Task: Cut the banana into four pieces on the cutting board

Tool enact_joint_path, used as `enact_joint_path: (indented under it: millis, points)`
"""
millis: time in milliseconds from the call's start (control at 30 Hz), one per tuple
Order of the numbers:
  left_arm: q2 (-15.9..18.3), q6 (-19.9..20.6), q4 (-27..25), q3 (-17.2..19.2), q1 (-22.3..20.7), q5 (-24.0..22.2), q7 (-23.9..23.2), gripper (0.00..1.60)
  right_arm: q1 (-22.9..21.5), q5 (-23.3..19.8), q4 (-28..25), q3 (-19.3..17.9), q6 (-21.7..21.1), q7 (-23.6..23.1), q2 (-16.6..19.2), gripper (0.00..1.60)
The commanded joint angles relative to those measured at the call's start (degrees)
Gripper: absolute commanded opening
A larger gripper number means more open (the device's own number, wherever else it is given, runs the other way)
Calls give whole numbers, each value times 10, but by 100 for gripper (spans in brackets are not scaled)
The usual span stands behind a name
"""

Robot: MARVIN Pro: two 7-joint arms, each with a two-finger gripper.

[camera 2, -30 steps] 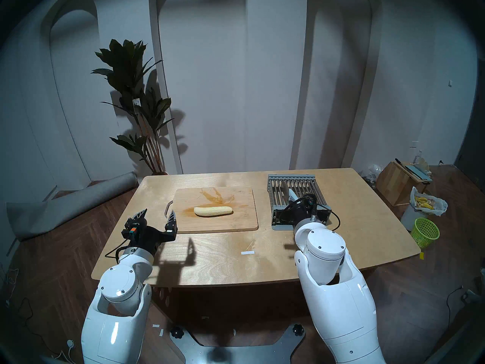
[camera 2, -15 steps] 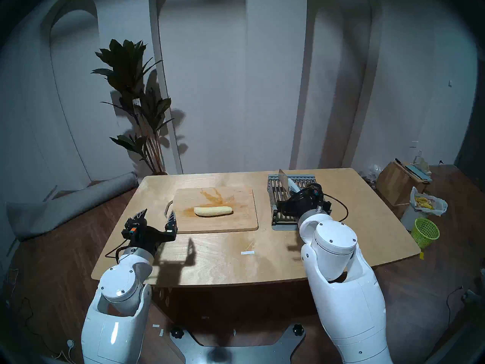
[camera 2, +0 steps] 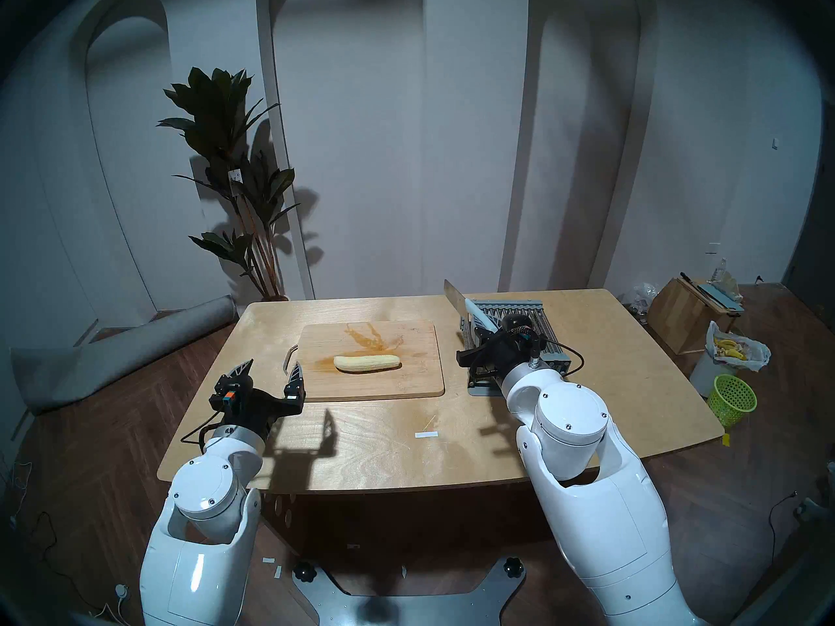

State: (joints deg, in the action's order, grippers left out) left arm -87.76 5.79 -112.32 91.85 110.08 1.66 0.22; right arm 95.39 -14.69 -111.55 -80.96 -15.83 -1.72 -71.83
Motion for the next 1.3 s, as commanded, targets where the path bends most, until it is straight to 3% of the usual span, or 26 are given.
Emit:
enact_joint_path:
  millis: [0, 67, 100, 467, 667, 900, 1267]
  points:
    - [-2, -6, -10, 6, -14, 0, 6, 160, -21, -16, 14, 1, 70, -72, 17, 0]
    - [2, -11, -6, 18, -30, -9, 2, 160, -18, -18, 17, 2, 81, -85, 17, 0]
    - [4, -8, -6, 29, -42, -22, -4, 160, -15, -21, 24, 6, 114, -92, 20, 0]
    - [83, 9, -60, 128, -114, -61, -32, 160, -5, -23, 18, 14, 100, -101, 21, 0]
    - [119, 20, -57, 153, -138, -64, -51, 160, -1, -26, 14, 16, 102, -107, 25, 0]
    - [176, 55, -8, 162, -189, -88, -109, 160, 4, -30, 11, 13, 107, -115, 31, 0]
    - [229, 89, 49, 172, -240, -134, -189, 160, 8, -33, 11, 14, 109, -124, 35, 0]
